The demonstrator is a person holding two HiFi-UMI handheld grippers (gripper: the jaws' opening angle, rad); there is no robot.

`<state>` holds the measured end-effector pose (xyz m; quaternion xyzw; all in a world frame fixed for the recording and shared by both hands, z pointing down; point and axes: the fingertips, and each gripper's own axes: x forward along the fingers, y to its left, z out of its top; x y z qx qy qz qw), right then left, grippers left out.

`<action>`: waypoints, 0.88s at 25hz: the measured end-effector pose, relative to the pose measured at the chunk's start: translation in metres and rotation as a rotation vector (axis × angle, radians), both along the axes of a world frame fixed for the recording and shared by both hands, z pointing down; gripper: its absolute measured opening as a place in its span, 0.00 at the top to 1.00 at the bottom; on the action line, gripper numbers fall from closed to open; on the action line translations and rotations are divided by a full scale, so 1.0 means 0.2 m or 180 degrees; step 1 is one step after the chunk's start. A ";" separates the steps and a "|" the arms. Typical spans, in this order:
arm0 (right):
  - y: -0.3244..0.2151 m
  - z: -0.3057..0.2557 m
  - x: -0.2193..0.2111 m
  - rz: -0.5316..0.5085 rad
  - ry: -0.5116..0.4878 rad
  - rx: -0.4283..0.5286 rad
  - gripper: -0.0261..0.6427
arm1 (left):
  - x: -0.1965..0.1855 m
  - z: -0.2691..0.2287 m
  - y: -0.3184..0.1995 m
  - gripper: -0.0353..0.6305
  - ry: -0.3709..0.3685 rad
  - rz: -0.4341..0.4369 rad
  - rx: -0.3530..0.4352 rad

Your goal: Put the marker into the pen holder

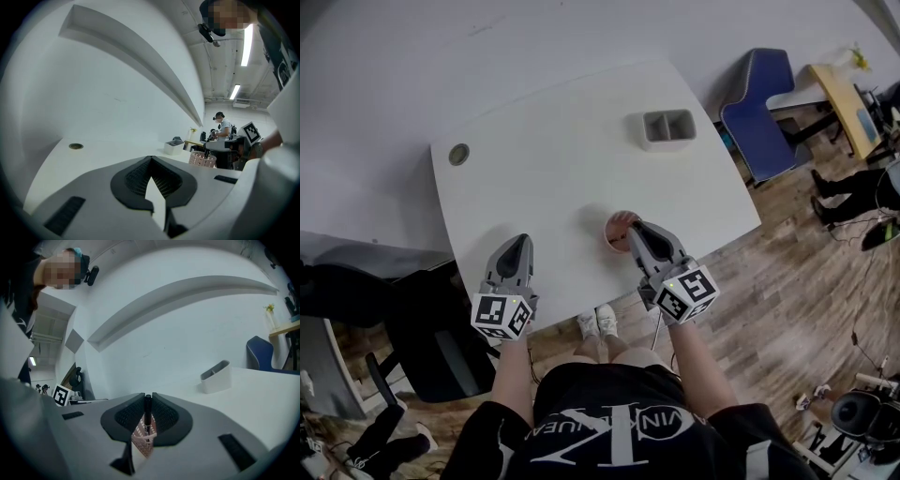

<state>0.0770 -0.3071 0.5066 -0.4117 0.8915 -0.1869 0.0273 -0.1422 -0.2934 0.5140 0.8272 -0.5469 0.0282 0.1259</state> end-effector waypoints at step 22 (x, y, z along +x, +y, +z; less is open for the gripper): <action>0.00 0.01 0.02 0.0050 0.0252 0.0052 0.70 | -0.05 0.01 0.06 0.93 0.0027 -0.0053 -0.0029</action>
